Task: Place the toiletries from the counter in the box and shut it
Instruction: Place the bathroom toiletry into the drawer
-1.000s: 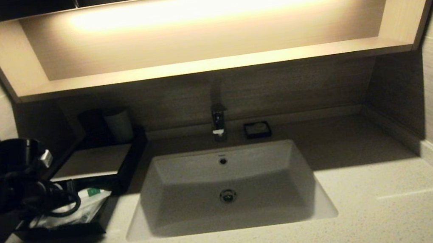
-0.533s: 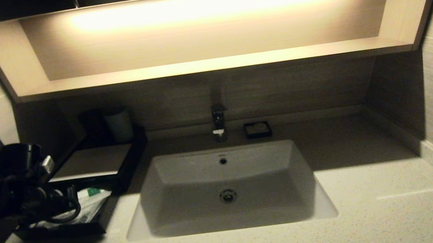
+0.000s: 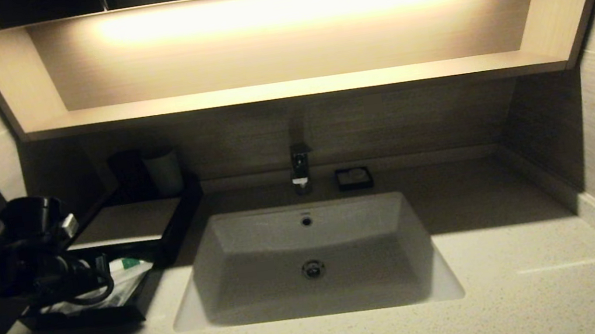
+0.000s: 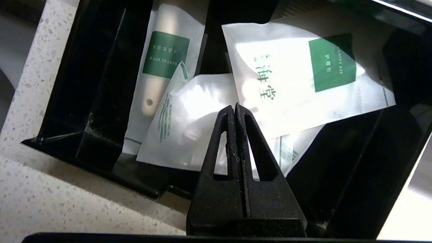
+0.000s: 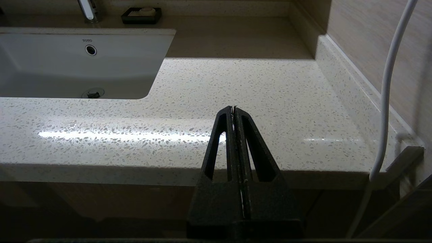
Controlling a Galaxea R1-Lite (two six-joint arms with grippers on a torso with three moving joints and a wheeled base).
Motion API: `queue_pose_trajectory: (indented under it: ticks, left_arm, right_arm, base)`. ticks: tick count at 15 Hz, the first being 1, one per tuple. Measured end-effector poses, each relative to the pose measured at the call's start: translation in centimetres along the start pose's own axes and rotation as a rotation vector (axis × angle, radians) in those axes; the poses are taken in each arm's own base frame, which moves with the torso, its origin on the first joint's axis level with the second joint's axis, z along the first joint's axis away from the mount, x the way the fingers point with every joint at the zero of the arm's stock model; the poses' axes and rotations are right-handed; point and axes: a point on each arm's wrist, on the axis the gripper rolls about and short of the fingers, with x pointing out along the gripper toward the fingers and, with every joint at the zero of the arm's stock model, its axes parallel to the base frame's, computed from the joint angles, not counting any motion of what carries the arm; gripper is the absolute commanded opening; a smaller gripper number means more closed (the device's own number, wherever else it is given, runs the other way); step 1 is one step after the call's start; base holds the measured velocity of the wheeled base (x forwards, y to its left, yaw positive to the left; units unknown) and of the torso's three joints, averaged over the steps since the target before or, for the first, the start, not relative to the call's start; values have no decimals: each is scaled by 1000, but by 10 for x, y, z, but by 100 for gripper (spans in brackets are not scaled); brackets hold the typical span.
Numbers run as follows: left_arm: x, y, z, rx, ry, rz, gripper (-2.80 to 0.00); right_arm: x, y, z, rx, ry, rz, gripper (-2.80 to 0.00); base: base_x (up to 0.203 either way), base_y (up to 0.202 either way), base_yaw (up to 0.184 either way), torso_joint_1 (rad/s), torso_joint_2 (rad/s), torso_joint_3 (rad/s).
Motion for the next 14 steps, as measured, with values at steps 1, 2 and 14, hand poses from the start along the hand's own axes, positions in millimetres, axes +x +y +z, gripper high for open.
queue_pose_trajectory:
  ticks: [1, 2, 14]
  left_arm:
    - [1, 0, 1, 1, 0, 0, -280]
    - [2, -1, 1, 0, 1, 0, -280]
    - [12, -12, 7, 12, -5, -28, -280]
  right_arm:
    - [0, 0, 0, 1, 0, 0, -280]
    - [0, 0, 0, 1, 0, 0, -280]
    - [0, 0, 0, 1, 0, 0, -280]
  base:
    - [0, 0, 0, 0, 0, 0]
    - [0, 0, 0, 0, 0, 0]
    - [0, 0, 0, 0, 0, 0]
